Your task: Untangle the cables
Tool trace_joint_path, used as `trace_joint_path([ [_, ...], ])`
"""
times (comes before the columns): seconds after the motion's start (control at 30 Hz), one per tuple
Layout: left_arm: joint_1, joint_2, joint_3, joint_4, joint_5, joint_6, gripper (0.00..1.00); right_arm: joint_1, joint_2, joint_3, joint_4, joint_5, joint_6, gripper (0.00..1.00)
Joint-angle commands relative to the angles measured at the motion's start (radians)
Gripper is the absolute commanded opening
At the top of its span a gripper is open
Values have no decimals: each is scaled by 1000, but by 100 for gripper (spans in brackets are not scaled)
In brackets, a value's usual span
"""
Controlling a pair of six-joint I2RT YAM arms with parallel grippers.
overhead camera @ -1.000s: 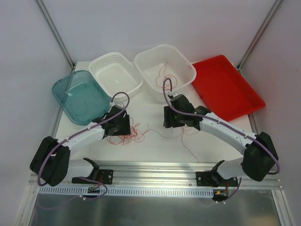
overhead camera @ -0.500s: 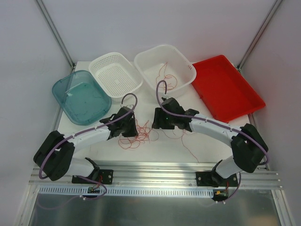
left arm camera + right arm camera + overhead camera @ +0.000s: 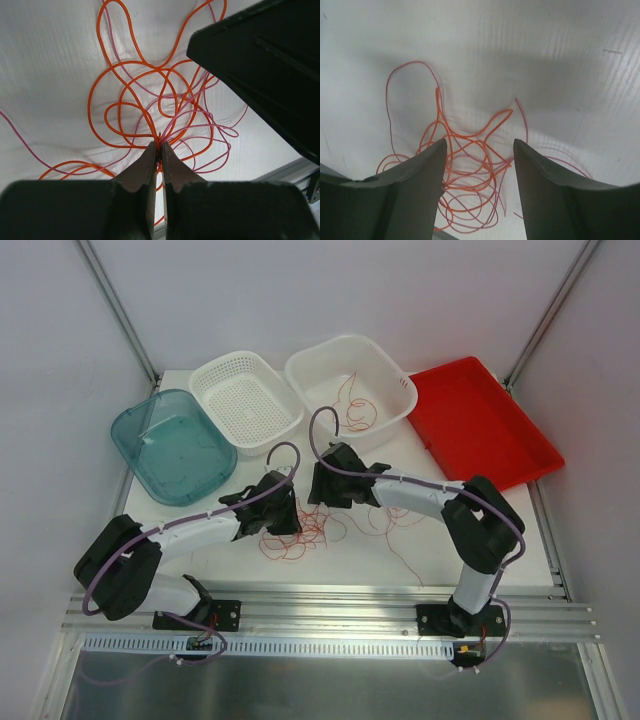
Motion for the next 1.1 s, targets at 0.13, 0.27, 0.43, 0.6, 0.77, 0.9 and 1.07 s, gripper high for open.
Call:
trace_joint_path([
  [0.13, -9, -5, -10, 29, -4, -23, 4, 1, 79, 52, 9, 41, 50, 51],
  [0.27, -9, 2, -13, 32, -2, -24, 4, 0, 96, 61, 25, 29, 39, 34],
  [0.43, -10, -2, -28, 32, -22, -26, 6, 0, 44, 78, 8, 38, -5, 6],
  [0.6, -7, -5, -44, 31, -48, -29, 8, 0, -150, 148, -116, 92, -147, 1],
  [0.77, -4, -14, -51, 31, -59, -29, 8, 1, -300, 347, -286, 118, -289, 1],
  [0.9, -3, -27, -60, 31, -79, -23, 9, 0, -375, 516, -382, 124, -381, 1],
  [1.07, 4, -50, -80, 31, -94, -27, 14, -6, -464, 690, -411, 113, -464, 1],
])
